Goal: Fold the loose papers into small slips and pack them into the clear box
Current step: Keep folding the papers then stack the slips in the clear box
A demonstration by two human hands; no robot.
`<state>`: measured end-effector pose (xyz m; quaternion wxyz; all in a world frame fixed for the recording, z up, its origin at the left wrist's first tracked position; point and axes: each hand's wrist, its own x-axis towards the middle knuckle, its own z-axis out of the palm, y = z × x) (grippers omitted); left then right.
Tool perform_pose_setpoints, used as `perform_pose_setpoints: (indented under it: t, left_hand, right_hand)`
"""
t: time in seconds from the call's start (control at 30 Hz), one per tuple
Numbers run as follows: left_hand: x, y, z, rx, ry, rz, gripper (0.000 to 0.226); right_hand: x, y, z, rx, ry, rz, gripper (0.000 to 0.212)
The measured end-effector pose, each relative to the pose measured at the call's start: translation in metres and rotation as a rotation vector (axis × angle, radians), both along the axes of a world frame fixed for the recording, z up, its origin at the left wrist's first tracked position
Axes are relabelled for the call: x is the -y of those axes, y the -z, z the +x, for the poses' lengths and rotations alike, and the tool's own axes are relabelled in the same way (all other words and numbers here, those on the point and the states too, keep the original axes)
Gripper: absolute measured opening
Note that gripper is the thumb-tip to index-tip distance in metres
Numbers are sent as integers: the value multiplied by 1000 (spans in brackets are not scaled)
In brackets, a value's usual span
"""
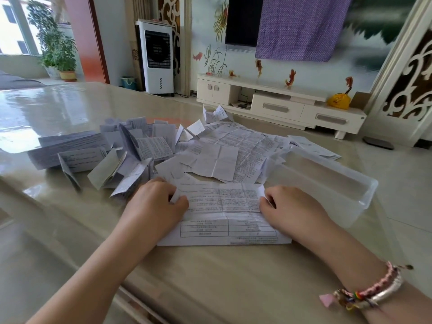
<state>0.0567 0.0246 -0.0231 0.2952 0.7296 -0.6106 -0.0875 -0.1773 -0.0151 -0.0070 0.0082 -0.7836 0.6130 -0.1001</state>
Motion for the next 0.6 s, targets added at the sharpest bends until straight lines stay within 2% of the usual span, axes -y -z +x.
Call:
perform_pose_setpoints:
  t: [0.6]
  left_hand:
    - [-10,-9,-13,248,-146,128,44]
  right_hand:
    - [1,-2,5,-52,73,-21,41]
